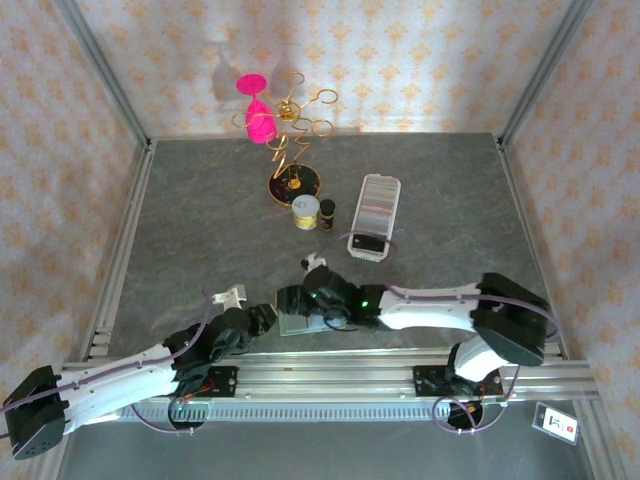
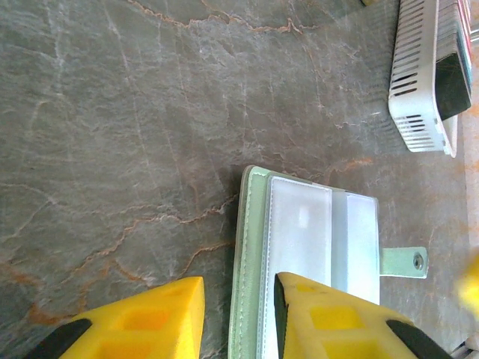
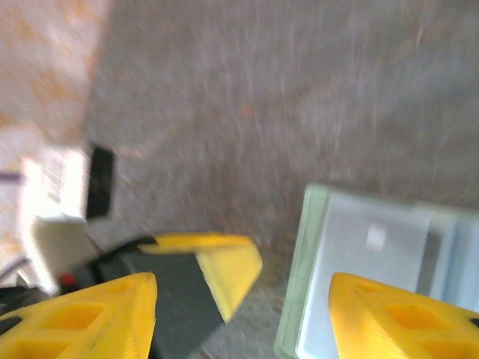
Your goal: Put the credit cards into the card holder
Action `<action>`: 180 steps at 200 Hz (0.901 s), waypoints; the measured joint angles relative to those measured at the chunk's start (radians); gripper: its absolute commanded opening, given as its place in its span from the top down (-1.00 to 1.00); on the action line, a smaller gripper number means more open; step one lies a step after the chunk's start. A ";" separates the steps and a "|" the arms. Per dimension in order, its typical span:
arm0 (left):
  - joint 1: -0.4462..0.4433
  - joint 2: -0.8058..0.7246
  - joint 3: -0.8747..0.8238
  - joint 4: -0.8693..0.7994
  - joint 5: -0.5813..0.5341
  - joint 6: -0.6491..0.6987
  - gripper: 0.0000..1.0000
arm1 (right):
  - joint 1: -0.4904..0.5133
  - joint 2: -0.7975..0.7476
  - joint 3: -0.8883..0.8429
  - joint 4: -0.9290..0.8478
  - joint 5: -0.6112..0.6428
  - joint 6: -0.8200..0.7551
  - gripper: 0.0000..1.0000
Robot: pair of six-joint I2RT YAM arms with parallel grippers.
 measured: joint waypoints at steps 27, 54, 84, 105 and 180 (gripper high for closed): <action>0.000 -0.001 0.018 -0.032 0.000 0.016 0.38 | -0.145 -0.144 0.010 -0.025 -0.004 -0.179 -0.11; 0.000 0.001 0.048 -0.042 0.000 0.043 0.38 | -0.233 -0.265 0.020 -0.029 -0.031 -0.493 -0.25; 0.000 0.021 0.097 -0.045 -0.007 0.078 0.42 | -0.262 -0.380 0.022 -0.045 -0.116 -1.001 -0.38; 0.000 0.033 0.138 -0.049 -0.012 0.106 0.42 | -0.413 -0.351 0.103 -0.180 -0.237 -1.255 -0.31; 0.000 0.029 0.206 -0.110 0.017 0.139 0.42 | -0.682 -0.072 0.117 -0.370 -0.249 -1.875 -0.31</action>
